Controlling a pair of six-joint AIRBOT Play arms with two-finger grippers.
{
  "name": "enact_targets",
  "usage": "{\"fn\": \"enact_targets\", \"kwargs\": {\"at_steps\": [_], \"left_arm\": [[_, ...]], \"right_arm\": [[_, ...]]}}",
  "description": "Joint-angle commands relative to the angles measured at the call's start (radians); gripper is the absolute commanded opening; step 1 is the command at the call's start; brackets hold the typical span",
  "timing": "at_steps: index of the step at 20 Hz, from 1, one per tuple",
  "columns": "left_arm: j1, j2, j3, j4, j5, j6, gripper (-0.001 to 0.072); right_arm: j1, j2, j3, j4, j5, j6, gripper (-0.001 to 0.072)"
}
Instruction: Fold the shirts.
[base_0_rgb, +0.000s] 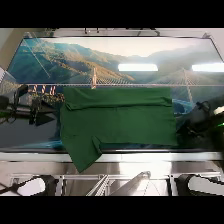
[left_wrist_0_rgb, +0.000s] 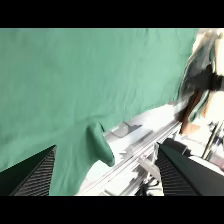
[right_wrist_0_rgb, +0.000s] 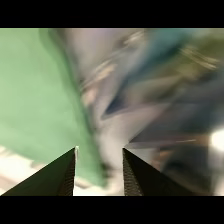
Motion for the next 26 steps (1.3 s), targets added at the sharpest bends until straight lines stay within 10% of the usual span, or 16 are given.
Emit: {"fn": "enact_targets", "kwargs": {"at_steps": [1, 5, 9, 12, 14, 26], "left_arm": [[0.082, 0.150, -0.178, 0.000, -0.033, -0.035, 0.0663], [0.109, 0.280, -0.334, 0.019, -0.050, -0.074, 0.0663], [0.109, 0.358, -0.463, 0.161, -0.144, -0.121, 0.0662], [0.108, 0.387, -0.531, 0.194, -0.192, -0.153, 0.0660], [0.108, 0.362, -0.554, 0.202, -0.198, -0.169, 0.0493], [-0.232, 0.010, -0.536, -0.006, -0.391, -0.106, 0.0455]], "right_arm": [[-0.021, -0.005, -0.154, 0.122, -0.049, -0.113, 0.0351], [0.003, -0.042, -0.165, 0.202, -0.054, -0.157, 0.0333], [0.007, -0.042, -0.165, 0.235, -0.069, -0.165, 0.0021], [0.007, -0.042, -0.165, 0.256, -0.070, -0.165, 0.0021], [0.007, -0.042, -0.165, 0.276, -0.069, -0.180, 0.0021], [0.007, -0.042, -0.163, 0.297, -0.060, -0.187, 0.0021]]}}
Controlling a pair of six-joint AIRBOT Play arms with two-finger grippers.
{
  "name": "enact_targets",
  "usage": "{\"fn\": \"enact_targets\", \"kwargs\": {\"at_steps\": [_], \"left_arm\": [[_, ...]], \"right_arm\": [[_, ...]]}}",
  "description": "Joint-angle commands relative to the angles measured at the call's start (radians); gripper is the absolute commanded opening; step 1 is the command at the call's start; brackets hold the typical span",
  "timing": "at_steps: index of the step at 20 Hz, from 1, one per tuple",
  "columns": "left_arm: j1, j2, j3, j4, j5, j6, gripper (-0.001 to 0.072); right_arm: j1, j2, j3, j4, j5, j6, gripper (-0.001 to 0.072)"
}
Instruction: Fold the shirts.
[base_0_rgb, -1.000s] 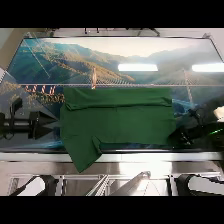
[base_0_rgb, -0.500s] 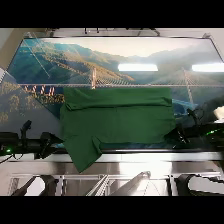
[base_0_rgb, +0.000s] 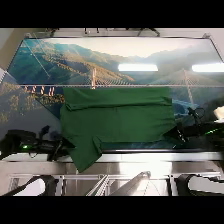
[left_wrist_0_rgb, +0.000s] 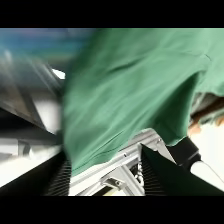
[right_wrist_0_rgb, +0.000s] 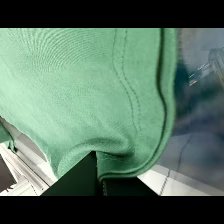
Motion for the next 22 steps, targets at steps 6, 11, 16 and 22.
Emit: {"fn": "enact_targets", "kwargs": {"at_steps": [6, 11, 16, 22], "left_arm": [[-0.087, 0.078, 0.075, -0.130, 0.008, 0.076, 0.0024], [0.159, 0.282, 0.072, -0.101, 0.189, 0.075, 0.0023], [0.269, 0.368, 0.072, -0.041, 0.216, 0.052, 0.0022], [0.269, 0.286, 0.074, -0.047, 0.211, 0.054, 0.0022]], "right_arm": [[0.000, 0.000, 0.015, 0.008, 0.087, 0.001, 0.0020], [-0.011, 0.040, 0.027, 0.009, 0.138, 0.024, 0.0019], [-0.074, 0.045, 0.027, 0.011, 0.190, 0.027, 0.0019], [-0.199, 0.088, 0.028, 0.134, 0.243, 0.020, 0.0019]]}}
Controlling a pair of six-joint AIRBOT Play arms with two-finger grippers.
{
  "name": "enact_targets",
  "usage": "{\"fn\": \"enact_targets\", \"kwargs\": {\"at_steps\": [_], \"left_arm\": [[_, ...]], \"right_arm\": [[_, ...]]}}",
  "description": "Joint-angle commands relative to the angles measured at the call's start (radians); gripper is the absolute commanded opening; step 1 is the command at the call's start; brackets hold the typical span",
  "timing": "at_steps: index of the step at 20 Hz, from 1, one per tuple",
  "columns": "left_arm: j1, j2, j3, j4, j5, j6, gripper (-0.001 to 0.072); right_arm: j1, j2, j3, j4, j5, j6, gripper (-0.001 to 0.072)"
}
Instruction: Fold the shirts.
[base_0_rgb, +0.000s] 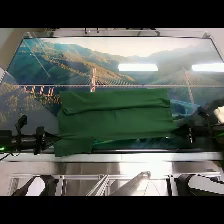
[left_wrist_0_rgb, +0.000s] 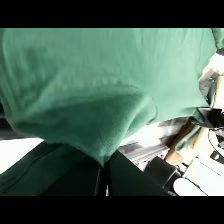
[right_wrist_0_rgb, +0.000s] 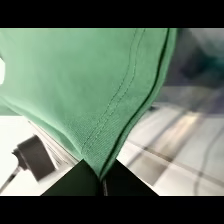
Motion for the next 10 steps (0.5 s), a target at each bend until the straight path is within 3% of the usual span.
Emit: {"fn": "enact_targets", "kwargs": {"at_steps": [1, 6, 10], "left_arm": [[0.007, -0.048, 0.009, -0.006, 0.000, 0.006, 0.0022], [-0.054, -0.127, 0.194, -0.092, 0.028, 0.006, 0.0022], [-0.222, -0.296, 0.437, -0.103, -0.006, -0.021, 0.0022]], "right_arm": [[-0.053, 0.026, 0.001, 0.124, 0.023, -0.032, 0.0019], [0.004, 0.029, 0.002, 0.465, -0.010, -0.172, 0.0019], [0.118, 0.025, 0.005, 0.658, -0.189, -0.280, 0.0020]]}}
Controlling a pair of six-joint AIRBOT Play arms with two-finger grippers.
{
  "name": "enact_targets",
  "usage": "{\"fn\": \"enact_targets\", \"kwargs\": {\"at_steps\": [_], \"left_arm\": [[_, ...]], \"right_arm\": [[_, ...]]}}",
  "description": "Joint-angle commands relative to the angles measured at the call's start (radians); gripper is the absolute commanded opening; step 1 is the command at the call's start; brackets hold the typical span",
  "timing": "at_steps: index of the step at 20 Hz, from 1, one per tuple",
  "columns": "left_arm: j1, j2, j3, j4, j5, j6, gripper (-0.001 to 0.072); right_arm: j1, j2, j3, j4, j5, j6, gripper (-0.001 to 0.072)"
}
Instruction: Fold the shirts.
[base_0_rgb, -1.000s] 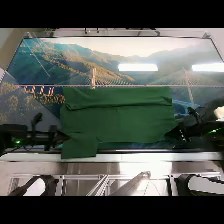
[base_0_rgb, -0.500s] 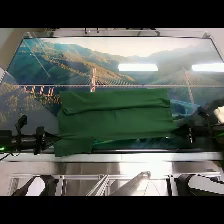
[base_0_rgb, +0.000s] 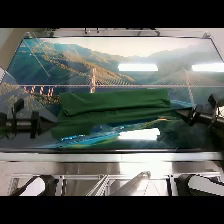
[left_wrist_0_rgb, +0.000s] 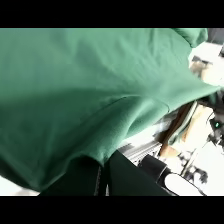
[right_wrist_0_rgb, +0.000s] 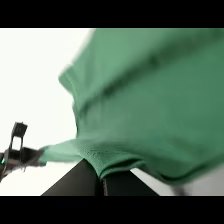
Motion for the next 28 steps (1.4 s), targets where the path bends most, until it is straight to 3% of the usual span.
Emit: {"fn": "enact_targets", "kwargs": {"at_steps": [1, 9, 14, 20, 21, 22, 23, 24, 26, 28], "left_arm": [[-0.138, -0.160, 0.210, -0.023, -0.028, -0.019, 0.0022], [-0.227, -0.568, 0.568, -0.021, -0.077, -0.026, 0.0022], [-0.255, -0.733, 0.718, -0.019, 0.005, -0.032, 0.0022], [-0.277, -0.775, 0.720, 0.069, -0.022, -0.031, 0.0014], [-0.272, -0.769, 0.720, 0.060, -0.019, -0.031, 0.0017], [-0.265, -0.758, 0.720, 0.057, -0.017, -0.031, 0.0212], [-0.262, -0.739, 0.720, 0.055, -0.012, -0.031, 0.0462], [-0.255, -0.715, 0.720, 0.055, -0.012, -0.031, 0.0704], [-0.239, -0.647, 0.720, 0.055, -0.012, -0.031, 0.0720], [-0.214, -0.571, 0.720, 0.050, -0.014, -0.031, 0.0720]], "right_arm": [[0.105, -0.009, 0.009, 0.196, -0.172, -0.122, 0.0020], [0.261, -0.112, 0.119, 0.208, -0.482, -0.206, 0.0021], [0.261, -0.182, 0.131, 0.208, -0.493, -0.262, 0.0021], [0.262, -0.200, 0.131, 0.198, -0.492, -0.290, 0.0022], [0.264, -0.200, 0.131, 0.192, -0.489, -0.290, 0.0064], [0.264, -0.199, 0.131, 0.187, -0.486, -0.290, 0.0273], [0.260, -0.194, 0.136, 0.161, -0.468, -0.280, 0.0418], [0.248, -0.183, 0.149, 0.092, -0.436, -0.238, 0.0416], [0.202, -0.132, 0.206, -0.140, -0.389, -0.035, 0.0426], [0.149, -0.060, 0.291, -0.342, -0.373, 0.121, 0.0622]]}}
